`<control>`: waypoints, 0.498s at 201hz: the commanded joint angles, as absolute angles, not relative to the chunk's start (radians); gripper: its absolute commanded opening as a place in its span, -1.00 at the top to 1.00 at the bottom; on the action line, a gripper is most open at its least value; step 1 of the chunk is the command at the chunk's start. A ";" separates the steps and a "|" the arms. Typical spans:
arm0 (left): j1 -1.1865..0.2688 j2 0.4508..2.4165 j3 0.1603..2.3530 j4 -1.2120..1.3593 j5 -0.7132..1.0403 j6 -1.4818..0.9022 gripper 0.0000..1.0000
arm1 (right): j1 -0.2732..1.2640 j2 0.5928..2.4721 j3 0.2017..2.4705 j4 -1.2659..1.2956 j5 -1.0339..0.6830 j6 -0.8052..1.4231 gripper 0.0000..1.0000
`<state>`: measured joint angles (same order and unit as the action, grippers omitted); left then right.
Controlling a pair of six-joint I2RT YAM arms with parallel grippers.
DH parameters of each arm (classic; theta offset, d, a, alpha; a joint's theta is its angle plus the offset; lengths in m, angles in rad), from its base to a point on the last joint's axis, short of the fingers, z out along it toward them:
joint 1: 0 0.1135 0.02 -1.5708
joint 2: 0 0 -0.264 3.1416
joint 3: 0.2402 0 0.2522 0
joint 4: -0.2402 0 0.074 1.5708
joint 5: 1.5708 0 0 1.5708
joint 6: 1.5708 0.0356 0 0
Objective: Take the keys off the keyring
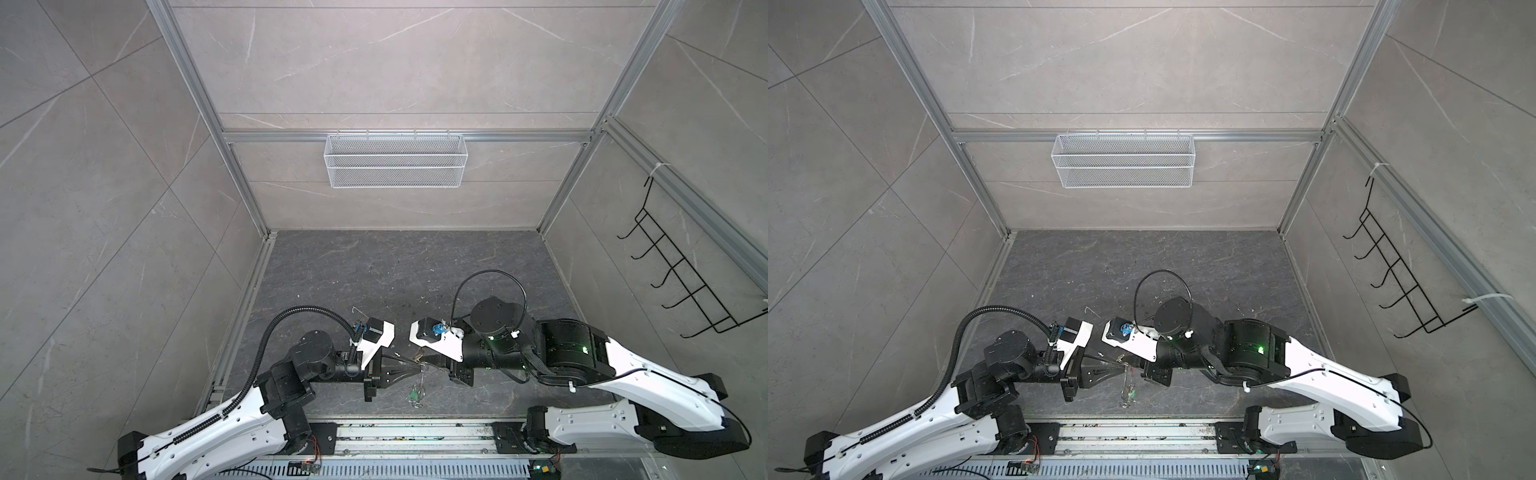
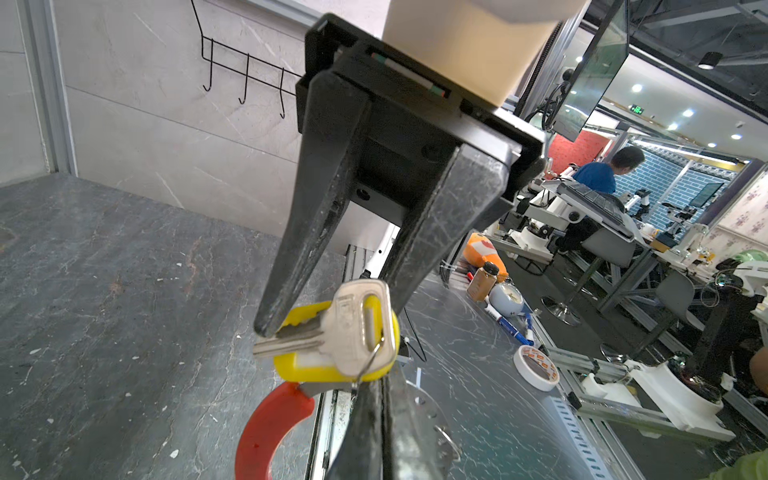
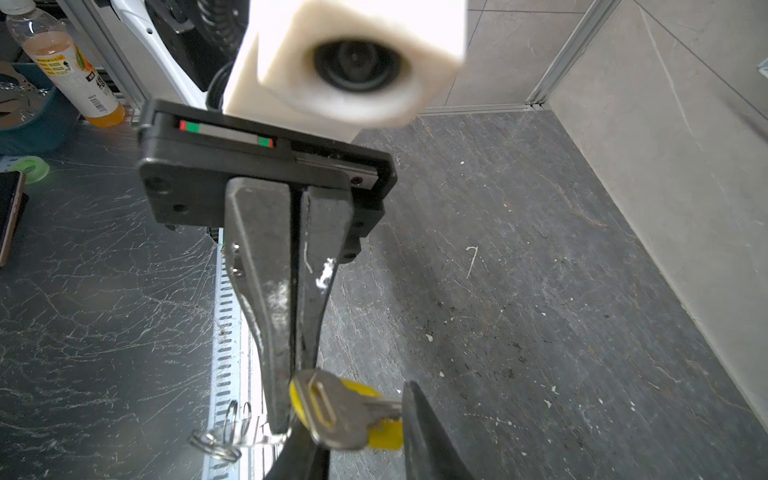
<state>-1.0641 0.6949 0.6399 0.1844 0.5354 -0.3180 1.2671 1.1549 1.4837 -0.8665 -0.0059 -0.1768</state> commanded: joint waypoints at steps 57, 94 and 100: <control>-1.058 0.701 0.623 0.326 0.477 -0.325 1.00 | 1.320 1.247 1.621 -0.890 0.055 -0.182 0.23; -1.058 0.695 0.622 0.321 0.482 -0.327 1.00 | 1.339 1.264 1.641 -0.903 0.092 -0.184 0.14; -1.057 0.694 0.621 0.321 0.480 -0.327 1.00 | 1.341 1.265 1.643 -0.902 0.095 -0.183 0.13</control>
